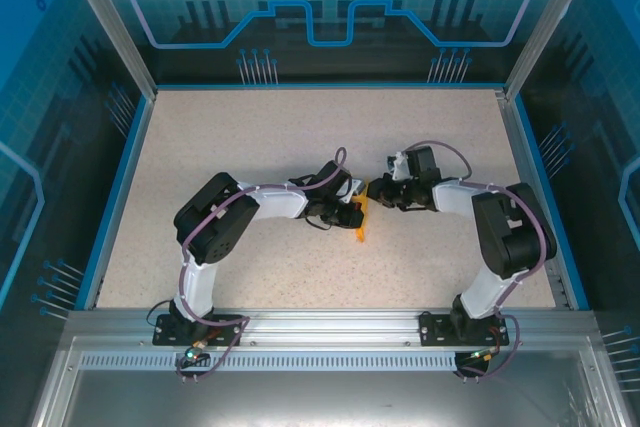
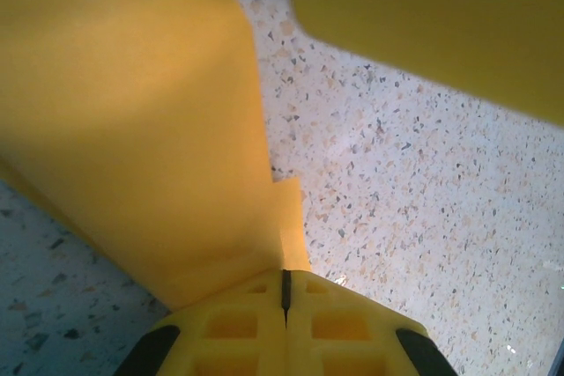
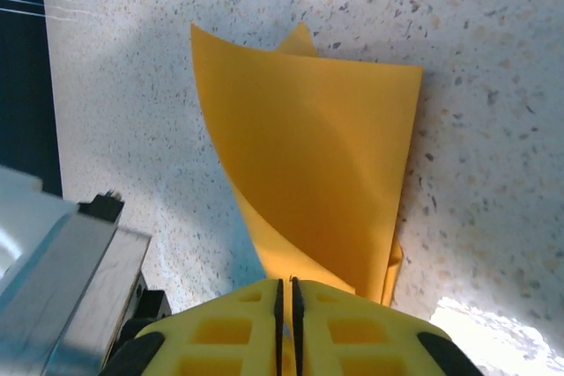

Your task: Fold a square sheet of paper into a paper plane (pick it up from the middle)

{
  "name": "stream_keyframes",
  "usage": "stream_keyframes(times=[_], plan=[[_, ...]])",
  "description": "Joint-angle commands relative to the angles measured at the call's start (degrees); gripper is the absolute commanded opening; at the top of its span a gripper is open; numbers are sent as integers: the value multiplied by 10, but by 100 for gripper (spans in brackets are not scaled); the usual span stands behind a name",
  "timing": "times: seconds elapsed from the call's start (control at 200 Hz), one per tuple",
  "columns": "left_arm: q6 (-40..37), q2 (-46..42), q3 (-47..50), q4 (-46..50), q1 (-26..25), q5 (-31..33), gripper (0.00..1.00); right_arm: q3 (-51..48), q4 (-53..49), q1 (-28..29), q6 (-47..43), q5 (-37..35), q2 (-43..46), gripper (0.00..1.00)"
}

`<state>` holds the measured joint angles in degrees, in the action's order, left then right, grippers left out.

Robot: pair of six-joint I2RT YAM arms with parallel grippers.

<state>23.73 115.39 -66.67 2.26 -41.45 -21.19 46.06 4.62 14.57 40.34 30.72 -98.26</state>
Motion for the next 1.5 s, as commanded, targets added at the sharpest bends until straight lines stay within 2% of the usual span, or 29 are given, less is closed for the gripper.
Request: stream_keyframes(times=[0.0,0.28,0.405,0.48,0.65,0.8,0.995,1.295,1.496], plan=[[-21,9,13,28,0,-11,3,22,-24,-7,-27,18,-26,17],[-26,11,10,37,0,-8,4,19,-41,-4,-41,5,-18,18],[-27,14,9,35,-1,-10,4,19,-60,-1,-50,0,-7,24],[-29,15,8,39,0,-10,4,9,-59,2,-46,-1,9,24],[-32,10,13,37,0,-9,4,-12,-55,1,-28,9,58,15],[-31,11,16,30,0,-10,4,-31,14,2,27,64,31,8],[-31,11,19,26,-1,-14,4,-37,68,8,60,91,-10,6],[-32,10,20,24,-1,-18,4,-30,64,11,49,81,-56,6],[-33,7,19,28,-1,-19,4,-10,-8,14,12,23,-68,6]])
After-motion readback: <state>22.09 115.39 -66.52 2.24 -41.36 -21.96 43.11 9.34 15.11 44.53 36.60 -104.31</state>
